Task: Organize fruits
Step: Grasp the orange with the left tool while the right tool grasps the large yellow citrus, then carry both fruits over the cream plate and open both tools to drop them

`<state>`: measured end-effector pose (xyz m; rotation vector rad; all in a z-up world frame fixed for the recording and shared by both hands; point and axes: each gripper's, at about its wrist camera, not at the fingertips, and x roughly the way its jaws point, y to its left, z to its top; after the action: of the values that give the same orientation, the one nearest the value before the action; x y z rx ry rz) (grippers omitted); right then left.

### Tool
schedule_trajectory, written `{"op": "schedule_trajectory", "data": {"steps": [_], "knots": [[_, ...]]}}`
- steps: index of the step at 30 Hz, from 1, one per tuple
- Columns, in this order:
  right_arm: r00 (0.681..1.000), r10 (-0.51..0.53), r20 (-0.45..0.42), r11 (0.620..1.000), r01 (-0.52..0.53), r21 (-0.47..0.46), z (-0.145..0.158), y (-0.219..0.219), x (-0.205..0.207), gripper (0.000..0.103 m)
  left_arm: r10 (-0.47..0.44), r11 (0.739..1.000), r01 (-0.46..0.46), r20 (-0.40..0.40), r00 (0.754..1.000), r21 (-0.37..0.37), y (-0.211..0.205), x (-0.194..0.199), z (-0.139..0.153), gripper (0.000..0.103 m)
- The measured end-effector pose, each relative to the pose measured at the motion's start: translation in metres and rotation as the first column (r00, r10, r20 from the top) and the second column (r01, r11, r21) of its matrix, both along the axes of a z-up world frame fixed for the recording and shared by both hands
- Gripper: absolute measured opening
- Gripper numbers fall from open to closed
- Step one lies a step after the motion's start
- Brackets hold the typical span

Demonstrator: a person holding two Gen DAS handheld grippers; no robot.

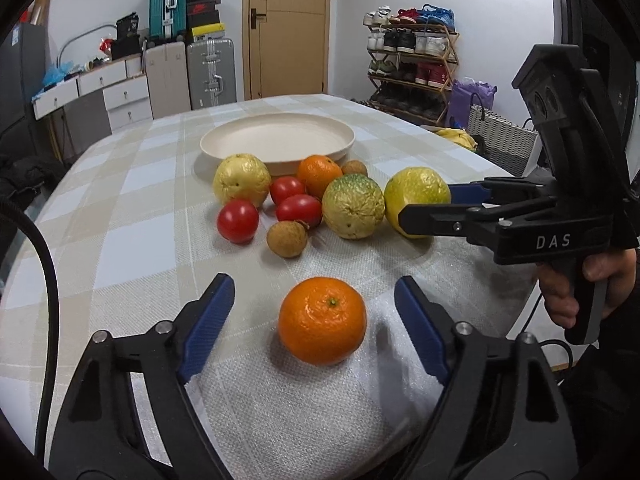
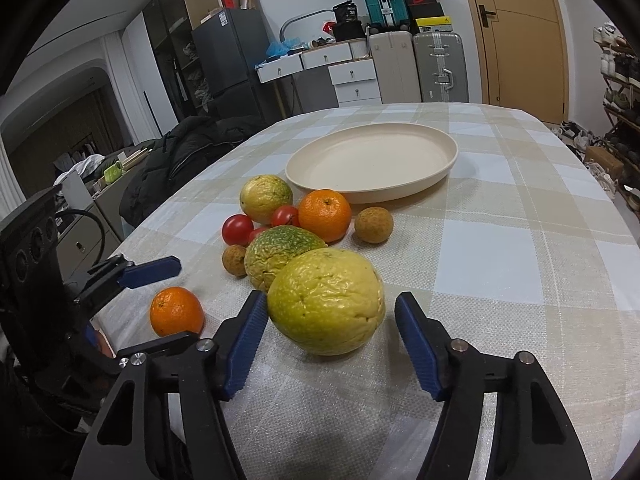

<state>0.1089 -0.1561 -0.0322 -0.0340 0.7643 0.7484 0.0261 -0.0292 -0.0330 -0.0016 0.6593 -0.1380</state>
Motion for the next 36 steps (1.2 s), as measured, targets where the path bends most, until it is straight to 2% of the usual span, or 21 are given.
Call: {"op": "schedule_trajectory", "data": {"steps": [4,6,8,13,24,36], "knots": [[1.000,0.023,-0.013,1.000,-0.023,0.003,-0.002,0.001,-0.002,0.063,-0.016,1.000,0.016,-0.029,0.999,-0.003,0.000,0.002,-0.004,0.063],[1.000,0.028,-0.005,1.000,-0.028,-0.008,-0.001,0.003,-0.004,0.060,-0.023,1.000,0.022,-0.051,0.998,-0.009,0.000,0.005,-0.007,0.044],[1.000,0.028,-0.001,1.000,-0.028,-0.013,0.000,0.004,-0.005,0.060,-0.027,1.000,0.027,-0.053,0.998,-0.014,0.001,0.004,-0.006,0.037],[1.000,0.009,0.016,1.000,-0.009,0.001,0.003,-0.001,-0.005,0.059,-0.036,0.999,0.035,-0.057,0.998,-0.024,0.002,0.005,-0.006,0.037],[0.998,-0.033,0.048,0.998,0.030,0.058,0.014,-0.014,-0.003,0.059,0.021,0.998,-0.019,0.021,1.000,-0.063,0.016,0.004,0.017,0.037],[0.995,-0.056,0.079,0.997,0.051,0.060,0.027,-0.016,0.001,0.059,0.064,0.996,-0.058,0.077,0.995,-0.069,0.021,0.017,0.040,0.037]]}}
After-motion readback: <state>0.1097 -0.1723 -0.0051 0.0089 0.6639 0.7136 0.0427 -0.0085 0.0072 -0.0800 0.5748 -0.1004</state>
